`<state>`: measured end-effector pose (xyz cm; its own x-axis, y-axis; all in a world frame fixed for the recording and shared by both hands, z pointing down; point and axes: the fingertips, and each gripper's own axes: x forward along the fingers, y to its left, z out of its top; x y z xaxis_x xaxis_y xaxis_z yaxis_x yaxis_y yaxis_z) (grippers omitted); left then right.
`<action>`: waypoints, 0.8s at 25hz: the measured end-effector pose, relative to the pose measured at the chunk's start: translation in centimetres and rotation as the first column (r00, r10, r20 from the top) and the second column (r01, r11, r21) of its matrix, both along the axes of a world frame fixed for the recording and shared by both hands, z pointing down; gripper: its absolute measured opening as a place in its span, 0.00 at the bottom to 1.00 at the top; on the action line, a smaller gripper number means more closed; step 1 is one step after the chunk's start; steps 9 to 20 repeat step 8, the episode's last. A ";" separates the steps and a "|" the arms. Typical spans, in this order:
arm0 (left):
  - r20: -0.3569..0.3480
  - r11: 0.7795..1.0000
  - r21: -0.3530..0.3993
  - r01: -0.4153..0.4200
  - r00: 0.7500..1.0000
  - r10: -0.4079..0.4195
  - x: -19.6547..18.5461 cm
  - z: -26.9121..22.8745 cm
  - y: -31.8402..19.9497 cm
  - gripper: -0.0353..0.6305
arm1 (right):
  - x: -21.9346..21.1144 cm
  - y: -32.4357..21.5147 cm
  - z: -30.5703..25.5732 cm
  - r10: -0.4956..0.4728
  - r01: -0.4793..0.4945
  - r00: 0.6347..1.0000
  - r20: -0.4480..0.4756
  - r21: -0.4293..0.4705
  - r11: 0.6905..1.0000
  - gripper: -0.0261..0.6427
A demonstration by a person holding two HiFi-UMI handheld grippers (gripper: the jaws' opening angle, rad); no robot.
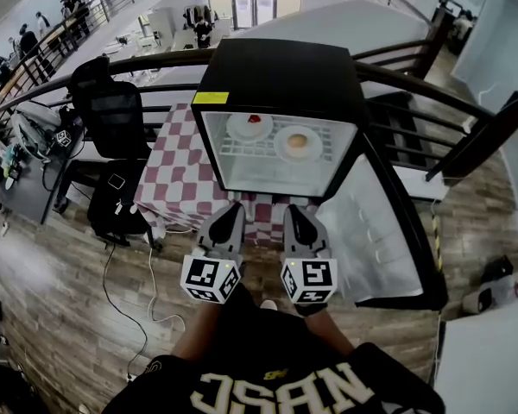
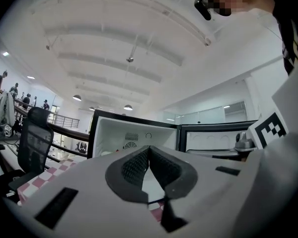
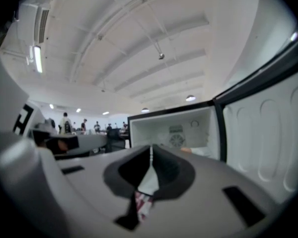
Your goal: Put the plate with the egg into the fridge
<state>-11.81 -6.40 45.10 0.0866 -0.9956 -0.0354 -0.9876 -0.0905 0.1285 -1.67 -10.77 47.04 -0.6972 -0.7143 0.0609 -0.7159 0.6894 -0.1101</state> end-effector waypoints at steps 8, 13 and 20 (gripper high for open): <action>-0.159 0.965 -0.090 -0.246 0.960 0.230 8.5 1.5 2.8 0.09 | 11.9 6.6 -0.6 0.304 -0.318 0.940 -0.156 -0.072 0.945 0.08; -0.159 0.965 -0.090 -0.246 0.960 0.230 8.5 1.5 2.8 0.09 | 11.9 6.6 -0.6 0.304 -0.318 0.940 -0.156 -0.072 0.945 0.08; -0.159 0.965 -0.090 -0.246 0.960 0.230 8.5 1.5 2.8 0.09 | 11.9 6.6 -0.6 0.304 -0.318 0.940 -0.156 -0.072 0.945 0.08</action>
